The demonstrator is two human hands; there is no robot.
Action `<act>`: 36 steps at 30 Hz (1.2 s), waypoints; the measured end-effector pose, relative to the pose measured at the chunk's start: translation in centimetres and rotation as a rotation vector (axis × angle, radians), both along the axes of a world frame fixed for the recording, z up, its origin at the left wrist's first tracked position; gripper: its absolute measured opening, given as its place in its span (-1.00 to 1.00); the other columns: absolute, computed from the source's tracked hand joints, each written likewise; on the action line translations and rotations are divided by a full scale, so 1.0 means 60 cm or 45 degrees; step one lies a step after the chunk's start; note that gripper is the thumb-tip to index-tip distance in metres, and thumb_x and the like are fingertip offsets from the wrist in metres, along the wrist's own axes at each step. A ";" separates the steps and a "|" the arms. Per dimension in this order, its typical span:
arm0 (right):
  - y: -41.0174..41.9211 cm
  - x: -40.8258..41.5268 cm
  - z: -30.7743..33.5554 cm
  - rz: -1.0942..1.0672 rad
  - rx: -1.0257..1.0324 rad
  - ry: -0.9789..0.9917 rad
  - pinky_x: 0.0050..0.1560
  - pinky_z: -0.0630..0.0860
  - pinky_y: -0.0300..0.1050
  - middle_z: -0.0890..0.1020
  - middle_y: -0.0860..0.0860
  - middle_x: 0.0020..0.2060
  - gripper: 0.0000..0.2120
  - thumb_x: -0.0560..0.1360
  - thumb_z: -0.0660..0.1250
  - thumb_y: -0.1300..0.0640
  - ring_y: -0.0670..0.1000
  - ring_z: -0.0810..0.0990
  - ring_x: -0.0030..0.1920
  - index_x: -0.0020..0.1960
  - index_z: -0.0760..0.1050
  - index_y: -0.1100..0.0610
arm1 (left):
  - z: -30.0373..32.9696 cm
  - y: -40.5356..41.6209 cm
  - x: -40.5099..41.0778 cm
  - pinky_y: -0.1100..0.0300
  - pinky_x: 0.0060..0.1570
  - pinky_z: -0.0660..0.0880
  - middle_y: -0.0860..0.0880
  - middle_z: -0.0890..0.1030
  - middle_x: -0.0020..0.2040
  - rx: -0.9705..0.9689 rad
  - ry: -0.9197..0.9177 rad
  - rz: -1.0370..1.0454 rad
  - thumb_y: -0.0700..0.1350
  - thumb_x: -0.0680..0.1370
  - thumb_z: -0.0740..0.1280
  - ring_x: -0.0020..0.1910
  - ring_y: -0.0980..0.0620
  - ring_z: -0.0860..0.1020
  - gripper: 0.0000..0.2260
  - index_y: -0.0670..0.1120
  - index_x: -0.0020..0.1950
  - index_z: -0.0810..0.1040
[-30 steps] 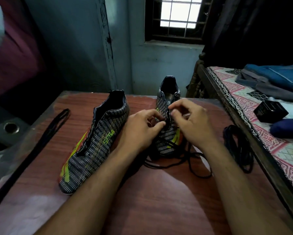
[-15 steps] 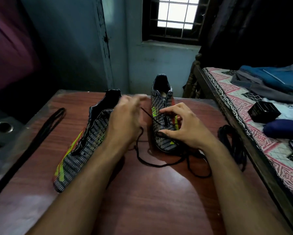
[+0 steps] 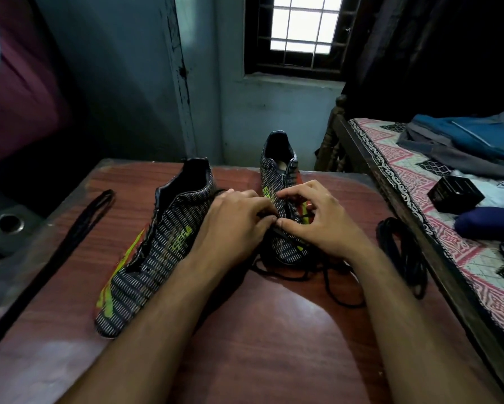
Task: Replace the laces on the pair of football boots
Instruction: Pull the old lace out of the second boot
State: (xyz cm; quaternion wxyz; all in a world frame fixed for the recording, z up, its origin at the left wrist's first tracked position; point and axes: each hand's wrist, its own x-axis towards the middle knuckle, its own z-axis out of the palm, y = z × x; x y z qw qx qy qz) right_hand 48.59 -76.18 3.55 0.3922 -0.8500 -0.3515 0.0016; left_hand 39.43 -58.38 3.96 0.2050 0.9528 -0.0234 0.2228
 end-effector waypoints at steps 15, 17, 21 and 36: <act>0.003 -0.008 0.004 -0.003 -0.009 -0.014 0.27 0.50 0.09 0.48 -0.13 0.06 -0.79 0.43 0.54 -0.09 -0.07 0.48 0.20 0.05 0.68 -0.20 | 0.038 -0.014 -0.027 -0.05 -0.27 0.58 0.04 0.54 -0.17 -1.082 -0.780 -0.033 -0.18 0.73 0.16 -0.29 -0.10 0.65 -0.86 0.06 0.06 0.41; 0.006 -0.008 0.004 -0.019 0.001 -0.022 0.26 0.50 0.09 0.48 -0.12 0.04 -0.83 0.44 0.55 -0.07 -0.04 0.48 0.20 0.03 0.69 -0.18 | 0.039 -0.016 -0.030 -0.09 -0.25 0.60 -0.08 0.55 -0.14 -1.145 -0.807 -0.091 -0.19 0.73 0.14 -0.29 -0.13 0.63 -0.85 0.05 0.09 0.41; 0.016 -0.011 -0.002 -0.062 0.014 -0.120 0.19 0.49 0.04 0.46 -0.08 -0.02 -0.92 0.48 0.53 0.00 0.01 0.46 0.15 -0.03 0.69 -0.11 | 0.025 -0.015 -0.021 -0.07 -0.14 0.61 -0.05 0.61 -0.06 -1.212 -0.532 -0.183 -0.29 0.57 0.11 -0.16 -0.06 0.61 -0.68 0.00 0.19 0.51; 0.039 -0.050 0.026 0.045 0.481 -0.333 0.16 0.49 -0.12 0.59 -0.09 -0.01 -0.89 0.52 0.46 0.16 -0.04 0.58 0.11 0.04 0.64 0.06 | -0.028 -0.005 0.005 -0.05 -0.10 0.59 0.03 0.69 -0.10 -0.507 -0.096 0.044 0.02 0.59 0.29 -0.07 -0.09 0.66 -0.82 -0.02 0.05 0.64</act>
